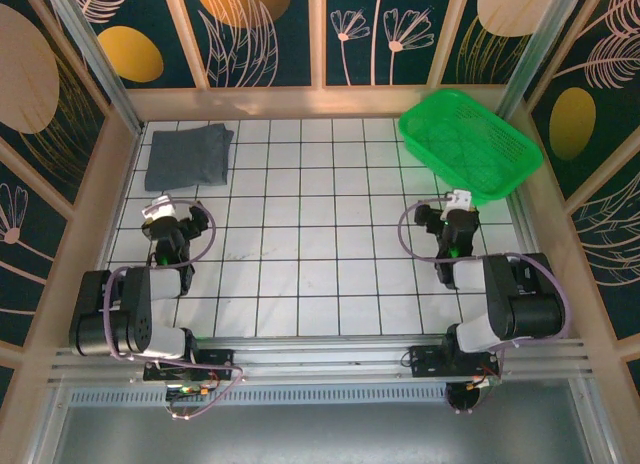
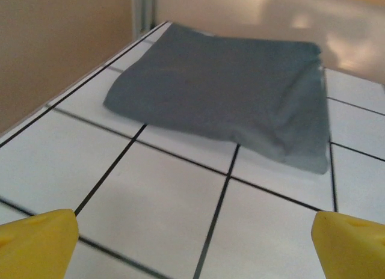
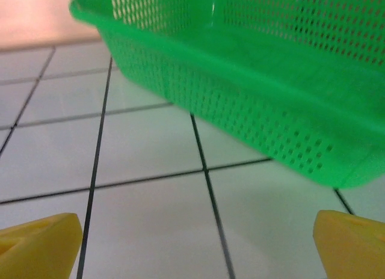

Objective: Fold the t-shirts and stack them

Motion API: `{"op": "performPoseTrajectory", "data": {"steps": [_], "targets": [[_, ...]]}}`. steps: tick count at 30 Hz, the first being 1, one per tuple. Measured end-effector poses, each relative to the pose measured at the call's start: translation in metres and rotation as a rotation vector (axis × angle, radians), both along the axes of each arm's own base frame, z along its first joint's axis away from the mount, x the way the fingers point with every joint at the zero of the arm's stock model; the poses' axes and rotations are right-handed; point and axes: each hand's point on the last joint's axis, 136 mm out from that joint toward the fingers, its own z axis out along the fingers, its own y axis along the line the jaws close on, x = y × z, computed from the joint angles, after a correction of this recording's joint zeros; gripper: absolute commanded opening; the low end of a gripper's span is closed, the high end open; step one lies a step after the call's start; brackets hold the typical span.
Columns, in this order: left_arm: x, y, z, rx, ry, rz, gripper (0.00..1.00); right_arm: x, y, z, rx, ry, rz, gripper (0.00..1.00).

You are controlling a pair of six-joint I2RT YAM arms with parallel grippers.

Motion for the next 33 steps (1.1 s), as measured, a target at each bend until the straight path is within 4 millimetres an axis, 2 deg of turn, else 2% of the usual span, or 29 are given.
{"op": "performPoseTrajectory", "data": {"steps": [2,4,5,7,9,13,33], "targets": [[0.0,-0.005,0.012,0.018,-0.065,-0.034,0.99,-0.007,-0.012,0.0,0.014,-0.048,-0.016,0.99],[-0.01,-0.008,0.017,0.03,-0.131,-0.046,0.99,-0.013,-0.02,-0.009,0.02,-0.038,-0.033,0.99],[-0.016,-0.008,0.015,0.034,-0.152,-0.046,0.99,-0.014,-0.02,-0.011,0.024,-0.036,-0.032,0.99],[-0.021,-0.009,-0.001,0.038,-0.108,-0.049,0.99,-0.013,-0.019,-0.007,0.03,-0.054,-0.029,0.99],[-0.014,-0.013,0.002,0.049,-0.11,-0.066,0.99,-0.011,-0.019,-0.001,0.037,-0.074,-0.028,0.99],[0.001,-0.019,0.022,0.068,-0.166,-0.09,0.99,-0.008,-0.019,0.005,0.043,-0.098,-0.027,0.99],[0.002,-0.019,0.023,0.079,-0.167,-0.091,0.99,-0.007,-0.018,0.008,0.043,-0.112,-0.026,0.99]]}}
